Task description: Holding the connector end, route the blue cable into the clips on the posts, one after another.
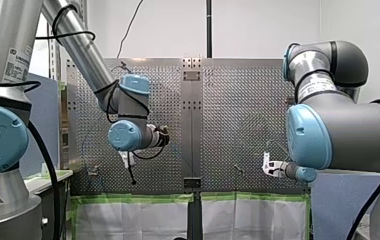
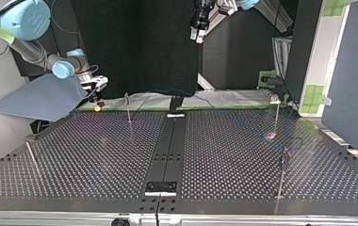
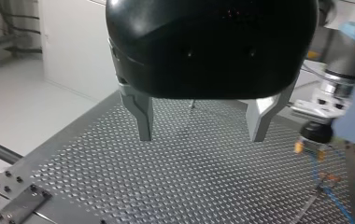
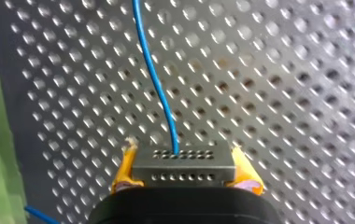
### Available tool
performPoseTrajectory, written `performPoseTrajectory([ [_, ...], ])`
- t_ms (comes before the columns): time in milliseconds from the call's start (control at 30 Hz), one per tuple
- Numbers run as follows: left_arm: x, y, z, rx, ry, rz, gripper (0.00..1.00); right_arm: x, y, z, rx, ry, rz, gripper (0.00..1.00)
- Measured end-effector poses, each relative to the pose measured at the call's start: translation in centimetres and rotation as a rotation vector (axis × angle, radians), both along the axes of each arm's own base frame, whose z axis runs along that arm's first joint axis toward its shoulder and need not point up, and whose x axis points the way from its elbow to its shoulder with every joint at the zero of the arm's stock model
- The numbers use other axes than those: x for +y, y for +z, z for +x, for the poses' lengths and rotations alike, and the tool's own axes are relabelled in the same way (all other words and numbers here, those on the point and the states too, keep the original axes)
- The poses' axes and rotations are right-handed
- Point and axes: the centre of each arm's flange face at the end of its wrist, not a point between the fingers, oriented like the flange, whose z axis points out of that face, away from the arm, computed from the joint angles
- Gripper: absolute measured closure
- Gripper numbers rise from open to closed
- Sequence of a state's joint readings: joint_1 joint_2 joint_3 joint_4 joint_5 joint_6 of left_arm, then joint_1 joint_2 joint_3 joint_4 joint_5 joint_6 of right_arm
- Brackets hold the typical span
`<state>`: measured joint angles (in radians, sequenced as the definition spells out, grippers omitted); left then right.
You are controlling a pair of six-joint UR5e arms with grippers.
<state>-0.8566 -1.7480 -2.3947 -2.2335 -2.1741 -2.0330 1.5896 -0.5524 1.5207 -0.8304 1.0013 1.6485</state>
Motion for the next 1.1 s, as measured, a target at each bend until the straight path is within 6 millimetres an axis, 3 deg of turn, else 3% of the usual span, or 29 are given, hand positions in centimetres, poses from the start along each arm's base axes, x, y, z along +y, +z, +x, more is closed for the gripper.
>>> performPoseTrajectory([
  [267, 3.0, -2.3, -2.6, 0.055, 0.000, 0.070, 0.02, 0.8, 3.1, -1.9, 0.009, -0.089, -0.030, 1.00],
  [567, 5.3, -3.7, -4.2, 0.094, 0.011, 0.121, 0.02, 0.5, 8.1, -0.8, 0.003, -0.096, -0.107, 1.00],
  [1100, 5.1, -3.8, -4.1, 0.091, -0.015, 0.151, 0.02, 1.0, 8.0, 0.6, -0.018, -0.093, -0.112, 1.00],
])
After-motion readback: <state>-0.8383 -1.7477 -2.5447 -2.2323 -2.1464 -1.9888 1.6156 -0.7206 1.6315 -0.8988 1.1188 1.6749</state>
